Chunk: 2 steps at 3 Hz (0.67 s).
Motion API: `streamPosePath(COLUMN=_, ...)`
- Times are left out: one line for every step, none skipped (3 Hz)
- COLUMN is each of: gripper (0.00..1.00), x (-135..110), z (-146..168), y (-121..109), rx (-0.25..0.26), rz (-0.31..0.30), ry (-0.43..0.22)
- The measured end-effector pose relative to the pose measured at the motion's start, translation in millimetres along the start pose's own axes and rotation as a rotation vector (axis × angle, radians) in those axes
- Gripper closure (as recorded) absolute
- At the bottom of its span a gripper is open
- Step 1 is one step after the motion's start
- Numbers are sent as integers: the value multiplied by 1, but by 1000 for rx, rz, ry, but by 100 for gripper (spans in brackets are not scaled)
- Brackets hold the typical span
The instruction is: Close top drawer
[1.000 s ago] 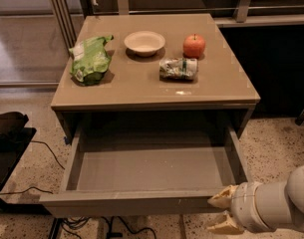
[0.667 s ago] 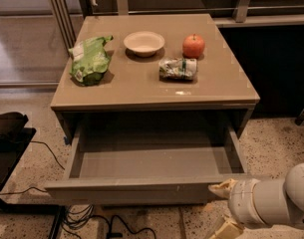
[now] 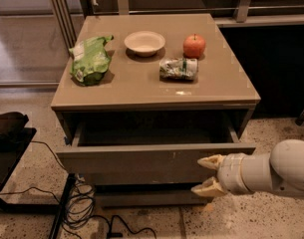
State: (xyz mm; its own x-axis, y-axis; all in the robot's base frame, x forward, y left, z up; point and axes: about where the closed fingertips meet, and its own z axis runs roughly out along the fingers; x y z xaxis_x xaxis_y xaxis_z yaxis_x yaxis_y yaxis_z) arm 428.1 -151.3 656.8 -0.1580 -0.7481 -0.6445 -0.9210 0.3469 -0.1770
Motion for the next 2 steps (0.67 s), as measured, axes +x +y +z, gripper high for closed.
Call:
streamPosePath(gripper=65, x=0, z=11, y=-52, rx=43, rz=-21, ry=18)
streamPosePath(gripper=62, x=-2, z=11, y=-55, rx=44, rz=-30, ry=20)
